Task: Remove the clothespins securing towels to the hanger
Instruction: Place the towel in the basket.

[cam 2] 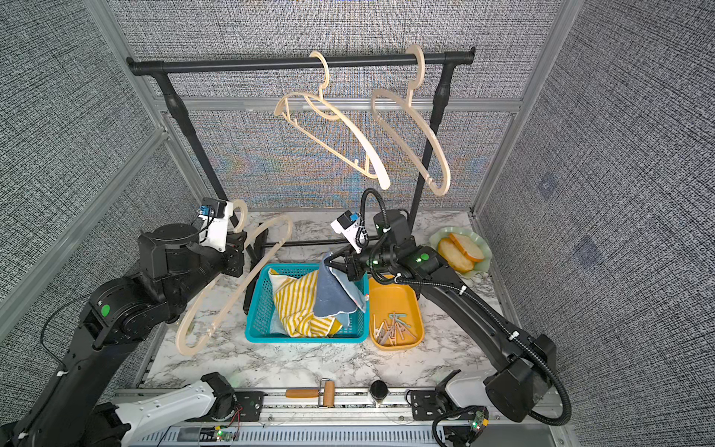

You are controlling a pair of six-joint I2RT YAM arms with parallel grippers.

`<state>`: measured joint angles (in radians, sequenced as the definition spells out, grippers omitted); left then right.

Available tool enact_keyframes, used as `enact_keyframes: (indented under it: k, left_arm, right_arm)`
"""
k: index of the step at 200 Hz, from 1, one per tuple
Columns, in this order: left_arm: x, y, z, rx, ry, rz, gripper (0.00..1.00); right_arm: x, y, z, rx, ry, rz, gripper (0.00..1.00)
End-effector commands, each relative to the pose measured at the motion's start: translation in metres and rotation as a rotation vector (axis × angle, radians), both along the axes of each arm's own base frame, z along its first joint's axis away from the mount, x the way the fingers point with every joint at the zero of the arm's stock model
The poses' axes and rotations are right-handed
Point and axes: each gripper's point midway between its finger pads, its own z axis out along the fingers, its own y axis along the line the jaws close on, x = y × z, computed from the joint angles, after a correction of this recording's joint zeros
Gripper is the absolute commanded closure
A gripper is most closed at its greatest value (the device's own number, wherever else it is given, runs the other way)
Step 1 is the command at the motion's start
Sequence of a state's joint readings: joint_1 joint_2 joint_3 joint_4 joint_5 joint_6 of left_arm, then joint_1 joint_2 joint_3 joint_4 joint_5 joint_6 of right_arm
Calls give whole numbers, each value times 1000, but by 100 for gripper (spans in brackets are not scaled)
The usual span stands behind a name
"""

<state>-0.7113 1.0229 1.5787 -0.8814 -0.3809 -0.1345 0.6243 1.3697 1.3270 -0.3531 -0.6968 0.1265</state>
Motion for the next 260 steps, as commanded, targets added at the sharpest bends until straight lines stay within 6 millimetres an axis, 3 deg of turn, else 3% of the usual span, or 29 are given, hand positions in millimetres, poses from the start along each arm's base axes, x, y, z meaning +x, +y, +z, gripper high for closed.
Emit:
enact_keyframes:
  k: [1,67,83,103,112,133,154,215,260]
  left_arm:
    - [1,-2,11,-26,-42,-10,100]
    - [2,-11,4,-10,-29,-51,100]
    - [1,-17,1,-5,-23,-84,100]
    - [-3,-28,-5,-3,-13,-155,100]
    - [-5,-34,-6,-10,-11,-189,100]
    - [-11,-44,-7,-27,-7,-256,100]
    - [-16,-53,-9,-39,5,-313,100]
    - [-22,-60,-1,-65,-6,-367,100]
    - [-37,-75,9,-78,-8,-495,100]
  right_arm:
    - [5,9,-7,7,-9,-10,100]
    - [2,16,-117,-132,157,-63,100]
    - [-2,12,-132,-174,171,-77,100]
    - [-6,8,-136,-182,181,-87,100]
    - [-6,6,-136,-181,176,-99,100]
    - [-7,-1,-131,-194,155,-119,68]
    - [-7,-10,-118,-205,111,-145,54]
    - [-12,-49,-76,-180,47,-212,46]
    - [-22,-72,-30,-49,15,-171,43]
